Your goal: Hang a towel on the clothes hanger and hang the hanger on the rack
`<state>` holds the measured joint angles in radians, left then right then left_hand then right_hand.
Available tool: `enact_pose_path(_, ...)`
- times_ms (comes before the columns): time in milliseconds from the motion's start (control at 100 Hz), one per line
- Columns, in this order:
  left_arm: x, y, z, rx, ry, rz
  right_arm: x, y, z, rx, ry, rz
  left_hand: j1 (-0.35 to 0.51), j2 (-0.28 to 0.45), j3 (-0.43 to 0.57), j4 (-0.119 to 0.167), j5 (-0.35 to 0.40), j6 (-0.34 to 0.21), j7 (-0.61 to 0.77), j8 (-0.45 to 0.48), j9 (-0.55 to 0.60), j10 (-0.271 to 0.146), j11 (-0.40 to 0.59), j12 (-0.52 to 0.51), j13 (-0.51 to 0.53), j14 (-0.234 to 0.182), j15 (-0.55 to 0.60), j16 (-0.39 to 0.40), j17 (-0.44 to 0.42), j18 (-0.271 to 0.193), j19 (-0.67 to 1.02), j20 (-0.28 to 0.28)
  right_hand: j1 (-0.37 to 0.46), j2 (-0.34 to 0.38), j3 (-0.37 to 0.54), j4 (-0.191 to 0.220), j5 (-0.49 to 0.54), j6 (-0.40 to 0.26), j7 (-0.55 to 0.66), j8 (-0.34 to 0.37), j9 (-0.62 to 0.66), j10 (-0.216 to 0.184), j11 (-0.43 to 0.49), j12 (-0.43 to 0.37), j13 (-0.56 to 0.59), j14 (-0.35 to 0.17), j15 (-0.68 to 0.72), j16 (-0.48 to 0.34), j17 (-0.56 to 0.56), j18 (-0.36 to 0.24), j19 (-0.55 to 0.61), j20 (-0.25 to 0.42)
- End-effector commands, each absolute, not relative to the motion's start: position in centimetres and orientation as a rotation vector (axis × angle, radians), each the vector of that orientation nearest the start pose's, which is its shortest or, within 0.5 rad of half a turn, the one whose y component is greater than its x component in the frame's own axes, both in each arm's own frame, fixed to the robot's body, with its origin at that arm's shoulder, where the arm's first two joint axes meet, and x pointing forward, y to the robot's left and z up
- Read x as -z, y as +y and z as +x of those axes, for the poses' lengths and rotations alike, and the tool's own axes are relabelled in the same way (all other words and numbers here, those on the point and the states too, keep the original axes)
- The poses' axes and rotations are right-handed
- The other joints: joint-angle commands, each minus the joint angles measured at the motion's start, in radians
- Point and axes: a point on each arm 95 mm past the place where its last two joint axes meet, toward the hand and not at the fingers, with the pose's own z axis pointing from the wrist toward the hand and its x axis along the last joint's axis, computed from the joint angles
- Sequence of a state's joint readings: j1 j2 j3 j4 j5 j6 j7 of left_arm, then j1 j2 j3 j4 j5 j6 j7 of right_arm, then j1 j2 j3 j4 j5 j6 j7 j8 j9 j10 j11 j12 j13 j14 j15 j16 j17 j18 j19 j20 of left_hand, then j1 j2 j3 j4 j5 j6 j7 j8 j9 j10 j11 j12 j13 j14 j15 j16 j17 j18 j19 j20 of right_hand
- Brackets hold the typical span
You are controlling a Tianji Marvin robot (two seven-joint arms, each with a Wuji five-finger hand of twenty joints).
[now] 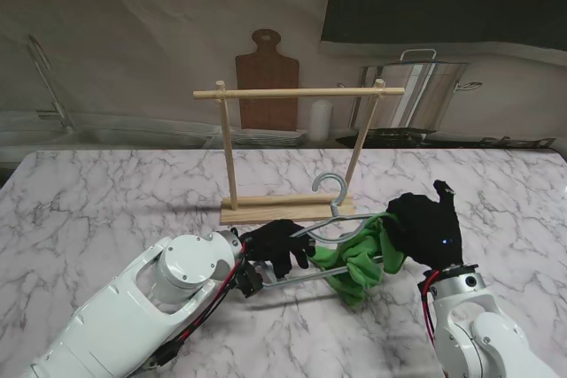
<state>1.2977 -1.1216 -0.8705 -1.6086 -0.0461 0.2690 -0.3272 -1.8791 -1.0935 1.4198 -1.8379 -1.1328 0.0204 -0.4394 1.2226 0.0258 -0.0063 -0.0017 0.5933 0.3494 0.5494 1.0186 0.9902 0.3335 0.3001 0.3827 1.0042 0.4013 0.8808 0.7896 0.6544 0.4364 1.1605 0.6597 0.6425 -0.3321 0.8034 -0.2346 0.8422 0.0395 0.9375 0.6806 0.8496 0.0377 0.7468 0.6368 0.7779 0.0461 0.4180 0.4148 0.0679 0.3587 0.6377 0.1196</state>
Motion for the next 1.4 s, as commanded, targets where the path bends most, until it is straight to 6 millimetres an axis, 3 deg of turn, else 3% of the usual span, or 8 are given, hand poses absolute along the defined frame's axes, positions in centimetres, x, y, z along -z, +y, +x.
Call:
enact_pose_path(0, 31.0, -13.5, 40.2, 1.825, 1.649, -2.328, 27.6, -3.4, 32.8, -1.557, 1.093, 0.908, 0.053, 0.076, -0.017, -0.008, 0.036, -0.001, -0.007, 0.013, 0.037, 0.009, 0.002, 0.002, 0.03, 0.041, 0.024, -0.001, 0.019, 0.022, 0.339, -0.009, 0.036, 0.015, 0.078, -0.007, 0.049, -0.04, 0.044, 0.01, 0.004, 0.006, 0.001, 0.013, 0.014, -0.004, 0.009, 0.011, -0.018, 0.018, -0.024, -0.009)
enact_pose_path(410, 30.4, -12.8, 41.2, 1.827, 1.517, -2.275, 26.7, -3.9, 29.7, -1.589, 1.055, 0.932, 0.055, 0.073, -0.016, -0.007, 0.041, 0.001, -0.004, 0.01, 0.041, 0.012, 0.009, 0.004, 0.039, 0.041, 0.033, 0.0, 0.029, 0.022, 0.346, -0.011, 0.041, 0.005, 0.088, -0.007, 0.057, -0.027, 0.045, 0.005, 0.008, 0.018, 0.005, 0.007, 0.011, 0.006, 0.021, 0.011, -0.014, 0.02, -0.019, -0.003)
enact_pose_path(690, 29.5, -12.6, 41.5, 1.862, 1.46, -2.249, 27.8, -3.5, 28.1, -1.58, 1.135, 1.021, 0.055, 0.072, -0.016, -0.007, 0.043, 0.003, -0.004, 0.008, 0.043, 0.012, 0.011, 0.004, 0.042, 0.043, 0.038, 0.0, 0.034, 0.023, 0.351, -0.012, 0.04, 0.0, 0.09, -0.006, 0.06, -0.028, 0.039, 0.0, 0.013, 0.021, -0.001, 0.003, 0.016, 0.01, 0.019, 0.008, -0.014, 0.022, -0.019, -0.001)
enact_pose_path(1280, 27.1, -12.1, 41.6, 1.966, 1.419, -2.165, 30.3, -2.5, 27.4, -1.521, 1.301, 1.135, 0.059, 0.072, -0.015, -0.007, 0.047, 0.006, -0.003, 0.01, 0.047, 0.013, 0.016, 0.004, 0.052, 0.04, 0.049, 0.001, 0.046, 0.025, 0.361, -0.016, 0.038, 0.007, 0.075, -0.004, 0.05, -0.043, 0.019, -0.016, 0.004, 0.016, -0.02, 0.005, 0.011, 0.009, 0.011, 0.006, -0.011, 0.02, -0.019, 0.004)
enact_pose_path(1390, 27.0, -12.1, 41.3, 1.975, 1.451, -2.158, 30.8, -2.2, 27.7, -1.533, 1.3, 1.145, 0.06, 0.072, -0.015, -0.006, 0.047, 0.004, -0.003, 0.012, 0.047, 0.01, 0.016, 0.005, 0.052, 0.039, 0.049, 0.0, 0.046, 0.025, 0.361, -0.016, 0.03, 0.019, 0.033, 0.007, 0.021, -0.085, -0.025, -0.077, -0.011, 0.006, -0.053, -0.021, 0.006, 0.007, 0.001, 0.003, -0.013, 0.014, -0.019, 0.008)
